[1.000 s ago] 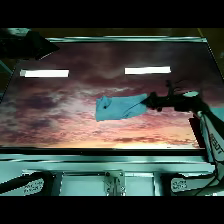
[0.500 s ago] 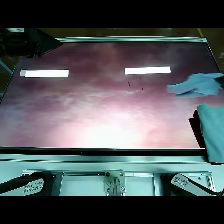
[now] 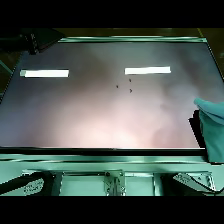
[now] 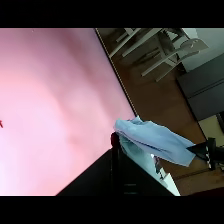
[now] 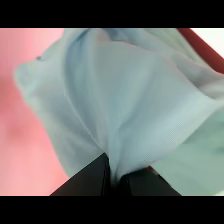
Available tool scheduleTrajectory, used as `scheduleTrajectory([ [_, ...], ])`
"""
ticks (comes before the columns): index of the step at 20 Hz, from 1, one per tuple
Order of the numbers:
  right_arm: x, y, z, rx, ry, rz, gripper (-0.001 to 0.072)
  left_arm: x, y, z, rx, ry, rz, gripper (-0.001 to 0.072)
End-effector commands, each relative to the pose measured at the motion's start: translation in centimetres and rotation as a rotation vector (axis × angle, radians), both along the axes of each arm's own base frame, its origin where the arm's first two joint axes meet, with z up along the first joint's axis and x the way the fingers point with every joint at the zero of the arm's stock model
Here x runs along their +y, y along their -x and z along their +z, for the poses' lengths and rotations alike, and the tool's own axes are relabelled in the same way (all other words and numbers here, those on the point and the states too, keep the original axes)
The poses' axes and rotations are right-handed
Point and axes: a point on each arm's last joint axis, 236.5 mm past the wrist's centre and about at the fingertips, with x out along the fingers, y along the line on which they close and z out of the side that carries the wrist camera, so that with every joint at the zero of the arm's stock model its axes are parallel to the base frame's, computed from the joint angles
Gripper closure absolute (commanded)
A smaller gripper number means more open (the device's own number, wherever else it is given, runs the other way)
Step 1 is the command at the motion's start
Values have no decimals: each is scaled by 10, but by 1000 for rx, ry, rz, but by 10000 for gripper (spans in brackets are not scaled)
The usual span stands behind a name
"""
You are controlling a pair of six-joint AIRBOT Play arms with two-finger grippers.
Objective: Fold the shirts.
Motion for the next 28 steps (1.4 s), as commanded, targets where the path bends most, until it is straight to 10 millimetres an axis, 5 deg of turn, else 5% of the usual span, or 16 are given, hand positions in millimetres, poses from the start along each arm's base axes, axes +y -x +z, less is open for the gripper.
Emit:
scheduleTrajectory([
  [1,-23,70,-28,199,5,-131,646,-2,4,5,-6,15,-10,667],
  [6,-1,105,-102,298,-143,-194,645,-1,3,5,-25,2,-11,666],
  [7,5,108,-117,309,-161,-198,594,0,2,5,-41,-6,-10,666],
  [8,9,106,-129,301,-176,-202,284,0,2,5,-46,-10,-11,666],
  [9,13,106,-136,298,-188,-202,76,0,1,4,-44,-11,-11,666],
  [11,12,103,-135,287,-183,-205,77,1,-2,-1,-36,-20,-7,666],
  [14,-12,84,-92,178,-80,-243,81,0,-12,-13,-11,-24,-10,667],
  [17,-32,-7,15,-220,161,-148,161,0,-29,-67,25,-217,21,670],
  [19,9,-63,59,-339,271,63,160,16,-41,-133,110,-532,129,670],
  [20,42,-84,59,-319,286,189,160,28,-41,-161,158,-690,180,670],
  [22,105,-102,20,-139,215,393,158,43,-24,-215,296,-943,181,614],
  [24,155,-95,-31,95,85,502,32,38,-1,-251,433,-1015,78,-4],
  [28,220,-95,-67,255,-40,690,32,37,-8,-281,494,-1000,92,1],
])
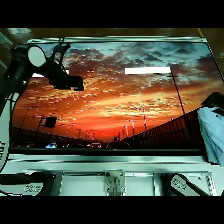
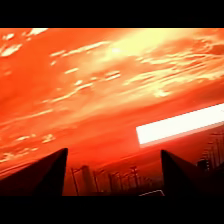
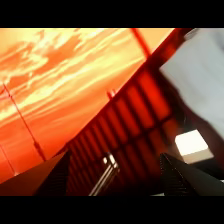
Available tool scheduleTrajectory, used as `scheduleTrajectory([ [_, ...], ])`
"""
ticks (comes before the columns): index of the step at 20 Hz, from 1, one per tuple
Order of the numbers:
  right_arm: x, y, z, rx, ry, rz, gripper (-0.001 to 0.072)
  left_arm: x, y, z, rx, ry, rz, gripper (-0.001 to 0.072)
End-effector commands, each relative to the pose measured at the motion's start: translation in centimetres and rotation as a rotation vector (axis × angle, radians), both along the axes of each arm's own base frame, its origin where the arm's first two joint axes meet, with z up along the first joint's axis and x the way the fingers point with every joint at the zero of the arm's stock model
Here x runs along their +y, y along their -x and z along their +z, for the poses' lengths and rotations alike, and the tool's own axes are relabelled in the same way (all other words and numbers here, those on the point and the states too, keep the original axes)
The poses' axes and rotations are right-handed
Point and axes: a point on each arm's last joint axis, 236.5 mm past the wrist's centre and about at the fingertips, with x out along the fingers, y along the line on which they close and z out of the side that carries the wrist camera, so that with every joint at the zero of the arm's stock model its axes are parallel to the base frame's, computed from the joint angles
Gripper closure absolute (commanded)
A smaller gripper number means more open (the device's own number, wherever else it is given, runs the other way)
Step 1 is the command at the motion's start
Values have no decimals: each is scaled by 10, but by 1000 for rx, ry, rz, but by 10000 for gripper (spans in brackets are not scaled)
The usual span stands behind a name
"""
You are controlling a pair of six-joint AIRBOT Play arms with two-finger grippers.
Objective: Fold the shirts.
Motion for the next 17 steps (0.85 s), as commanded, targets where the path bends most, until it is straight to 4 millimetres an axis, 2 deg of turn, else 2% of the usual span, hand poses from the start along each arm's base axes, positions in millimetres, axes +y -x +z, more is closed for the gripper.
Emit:
scheduleTrajectory([
  [1,56,3,-24,155,-27,156,33,8,2,-31,64,-65,44,1],
  [4,81,-2,-24,153,-21,231,33,1,9,-41,92,-52,34,2],
  [7,96,-4,-24,153,-17,273,33,-5,8,-47,85,-50,23,2],
  [17,98,-4,-24,153,-16,280,33,-7,0,-44,52,-39,26,2],
])
